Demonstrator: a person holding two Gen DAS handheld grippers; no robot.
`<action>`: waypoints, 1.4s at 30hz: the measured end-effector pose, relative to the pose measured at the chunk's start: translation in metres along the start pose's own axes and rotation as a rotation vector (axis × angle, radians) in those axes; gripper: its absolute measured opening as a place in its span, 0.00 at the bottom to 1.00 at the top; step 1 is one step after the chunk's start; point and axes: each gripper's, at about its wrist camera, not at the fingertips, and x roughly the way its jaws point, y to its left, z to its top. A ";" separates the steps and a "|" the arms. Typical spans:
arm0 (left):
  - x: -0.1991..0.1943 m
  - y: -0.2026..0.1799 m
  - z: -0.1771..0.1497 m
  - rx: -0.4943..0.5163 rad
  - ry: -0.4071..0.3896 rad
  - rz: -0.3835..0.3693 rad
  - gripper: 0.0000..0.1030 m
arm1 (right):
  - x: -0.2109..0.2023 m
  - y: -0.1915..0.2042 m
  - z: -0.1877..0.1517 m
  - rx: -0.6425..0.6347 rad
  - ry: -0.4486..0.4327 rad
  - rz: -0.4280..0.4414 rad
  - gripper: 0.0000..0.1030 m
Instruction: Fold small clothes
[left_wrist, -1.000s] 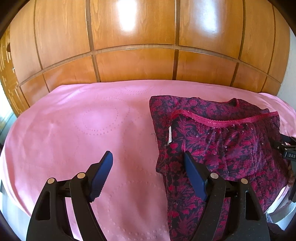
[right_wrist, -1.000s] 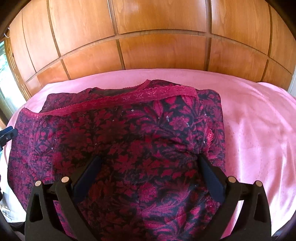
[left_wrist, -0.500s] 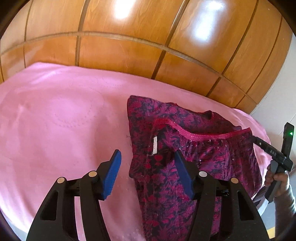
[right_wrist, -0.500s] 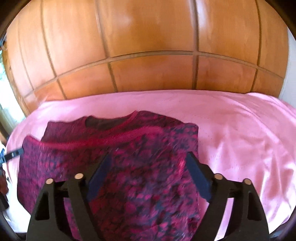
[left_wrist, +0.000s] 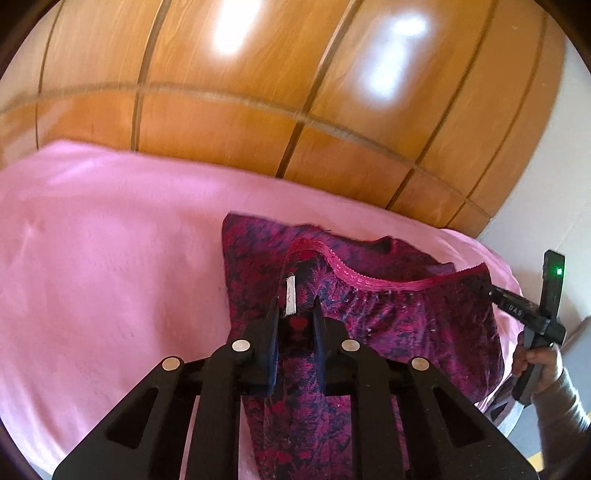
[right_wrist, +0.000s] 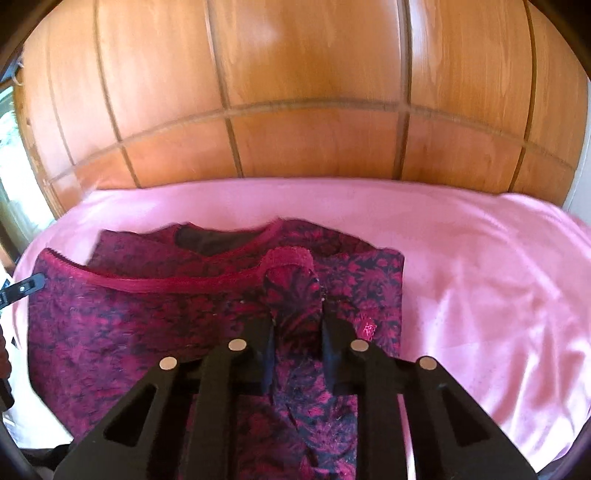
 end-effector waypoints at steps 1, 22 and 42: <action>-0.004 -0.005 0.001 0.025 -0.013 0.009 0.14 | -0.007 0.001 0.001 0.001 -0.015 0.009 0.18; 0.040 0.003 0.074 0.012 -0.136 0.124 0.14 | 0.014 -0.016 0.080 0.111 -0.150 -0.027 0.18; 0.151 0.036 0.090 -0.031 0.034 0.282 0.14 | 0.128 -0.038 0.097 0.153 0.009 -0.159 0.18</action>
